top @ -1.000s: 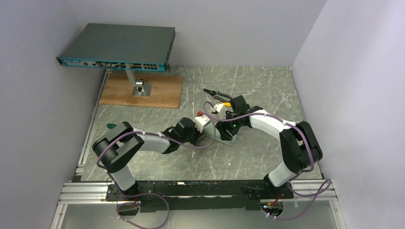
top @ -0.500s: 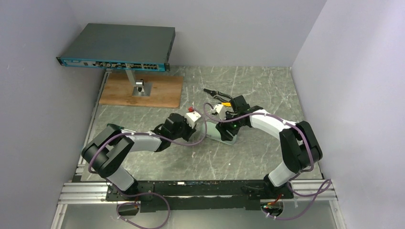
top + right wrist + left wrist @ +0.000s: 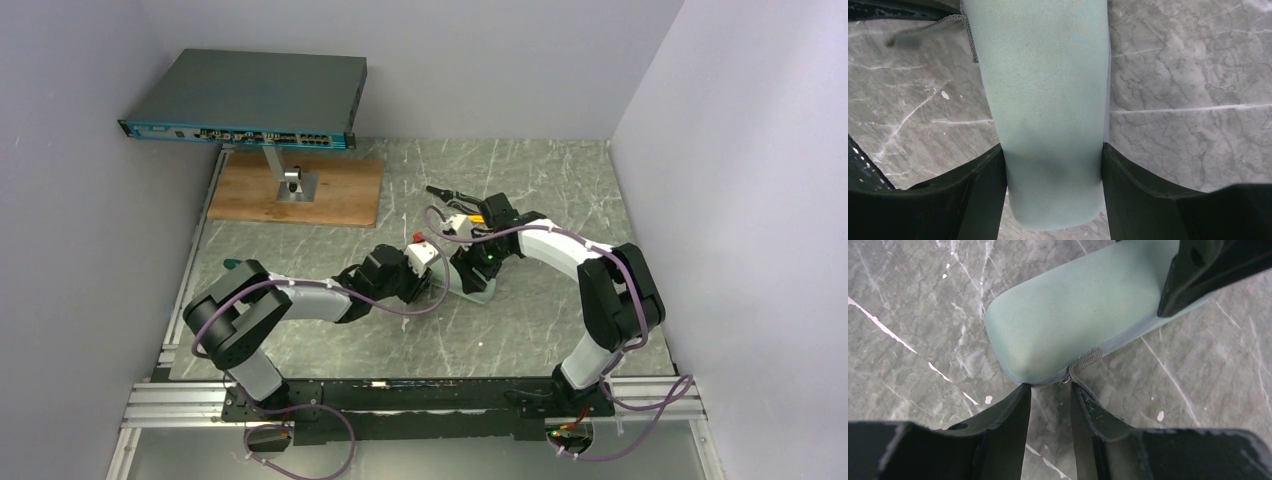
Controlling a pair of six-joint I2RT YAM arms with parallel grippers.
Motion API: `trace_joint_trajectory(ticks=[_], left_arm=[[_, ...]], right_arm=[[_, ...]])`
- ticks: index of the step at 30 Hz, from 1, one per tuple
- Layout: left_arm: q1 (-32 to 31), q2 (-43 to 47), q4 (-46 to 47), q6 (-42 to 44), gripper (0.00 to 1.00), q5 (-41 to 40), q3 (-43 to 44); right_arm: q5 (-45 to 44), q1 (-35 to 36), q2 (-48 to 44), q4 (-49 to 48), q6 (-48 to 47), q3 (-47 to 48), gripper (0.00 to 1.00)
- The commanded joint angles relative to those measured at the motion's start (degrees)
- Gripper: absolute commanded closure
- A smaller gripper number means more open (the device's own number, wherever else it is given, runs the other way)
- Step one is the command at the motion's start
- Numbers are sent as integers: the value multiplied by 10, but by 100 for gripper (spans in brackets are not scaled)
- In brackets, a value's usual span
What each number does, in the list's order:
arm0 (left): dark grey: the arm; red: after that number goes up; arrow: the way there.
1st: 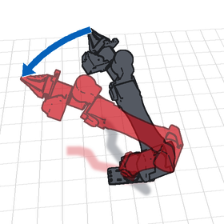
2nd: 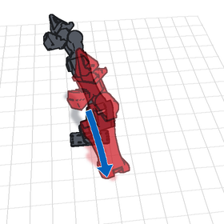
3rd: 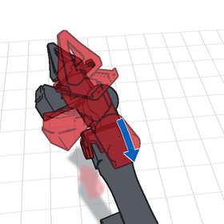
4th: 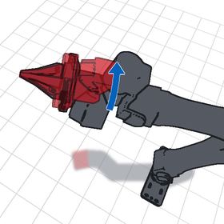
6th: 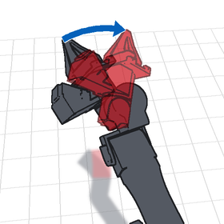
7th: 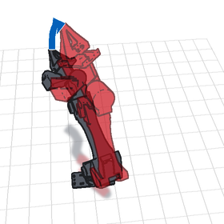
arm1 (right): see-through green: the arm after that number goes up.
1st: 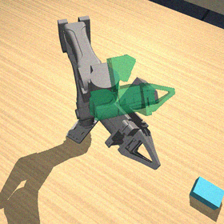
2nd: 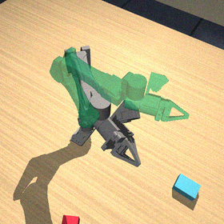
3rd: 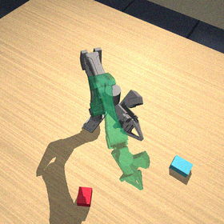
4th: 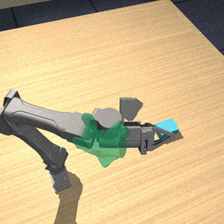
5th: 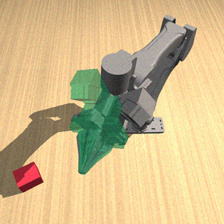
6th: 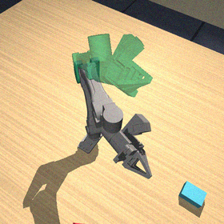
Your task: Open the umbrella
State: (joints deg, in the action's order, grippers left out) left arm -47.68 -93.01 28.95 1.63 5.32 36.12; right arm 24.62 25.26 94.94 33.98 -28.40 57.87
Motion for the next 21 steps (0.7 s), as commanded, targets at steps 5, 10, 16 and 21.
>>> trace_joint_trajectory(ticks=[5,10,16,21], left_arm=[[-21,-44,-15,-74,56,-67,71],[-27,-72,-38,-107,62,-109,109],[-25,-83,-23,-86,93,-128,115],[-3,-63,-18,-74,100,-114,93]], right_arm=[[25,5,36,84,36,-13,58],[25,11,34,85,35,-13,60],[22,11,28,94,12,-23,70],[16,4,26,99,-3,-34,77]])
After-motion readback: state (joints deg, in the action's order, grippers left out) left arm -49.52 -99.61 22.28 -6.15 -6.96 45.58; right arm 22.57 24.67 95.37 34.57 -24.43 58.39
